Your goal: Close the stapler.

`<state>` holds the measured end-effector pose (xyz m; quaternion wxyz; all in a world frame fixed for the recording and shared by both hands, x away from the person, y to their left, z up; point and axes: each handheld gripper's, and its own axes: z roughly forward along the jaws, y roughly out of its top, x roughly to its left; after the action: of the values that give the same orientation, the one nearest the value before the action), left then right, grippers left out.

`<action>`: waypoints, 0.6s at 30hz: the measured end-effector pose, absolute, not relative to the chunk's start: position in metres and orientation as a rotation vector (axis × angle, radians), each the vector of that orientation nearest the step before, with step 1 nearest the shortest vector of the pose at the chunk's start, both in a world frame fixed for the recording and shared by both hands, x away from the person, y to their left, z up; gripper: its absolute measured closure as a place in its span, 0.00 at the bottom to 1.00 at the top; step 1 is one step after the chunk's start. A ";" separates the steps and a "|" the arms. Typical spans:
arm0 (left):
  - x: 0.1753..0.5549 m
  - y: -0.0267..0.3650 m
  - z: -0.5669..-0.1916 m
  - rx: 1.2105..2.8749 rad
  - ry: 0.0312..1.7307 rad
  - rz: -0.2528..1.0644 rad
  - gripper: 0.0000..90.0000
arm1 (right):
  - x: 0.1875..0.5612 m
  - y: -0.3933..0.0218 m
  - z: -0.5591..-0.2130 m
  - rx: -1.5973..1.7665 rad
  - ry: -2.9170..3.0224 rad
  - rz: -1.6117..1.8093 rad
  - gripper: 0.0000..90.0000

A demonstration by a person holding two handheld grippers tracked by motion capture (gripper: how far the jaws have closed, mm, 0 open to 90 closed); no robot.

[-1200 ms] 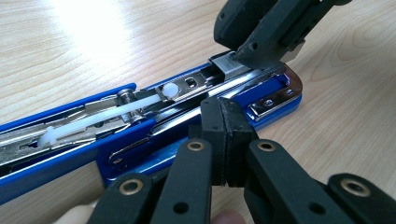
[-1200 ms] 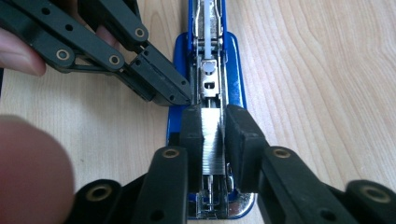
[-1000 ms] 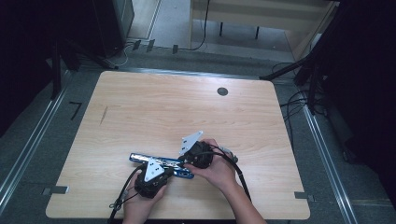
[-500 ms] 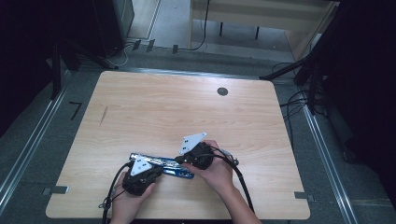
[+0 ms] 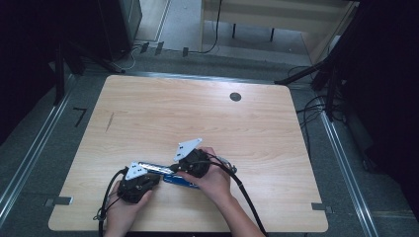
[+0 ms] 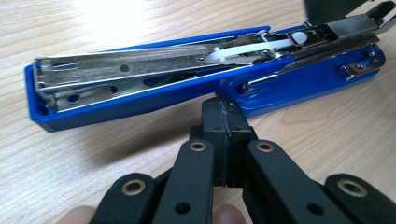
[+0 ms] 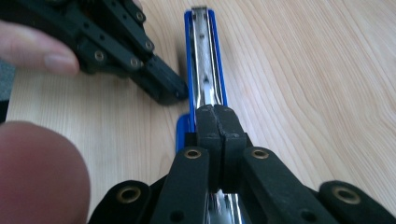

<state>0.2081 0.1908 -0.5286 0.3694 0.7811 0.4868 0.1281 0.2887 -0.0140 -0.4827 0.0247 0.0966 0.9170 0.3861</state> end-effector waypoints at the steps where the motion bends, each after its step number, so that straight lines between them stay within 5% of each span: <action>1: 0.208 0.192 -0.529 2.004 1.252 0.332 1.00 | 0.289 -0.011 -0.483 0.300 2.837 1.199 1.00; 18: 0.208 0.191 -0.528 1.983 1.263 0.370 1.00 | 0.292 0.013 -0.489 0.294 2.848 1.152 1.00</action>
<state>0.2084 0.1911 -0.5277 0.3718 0.7735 0.4926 0.1445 0.2916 0.0130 -0.4889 0.0276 0.0951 0.9225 0.3730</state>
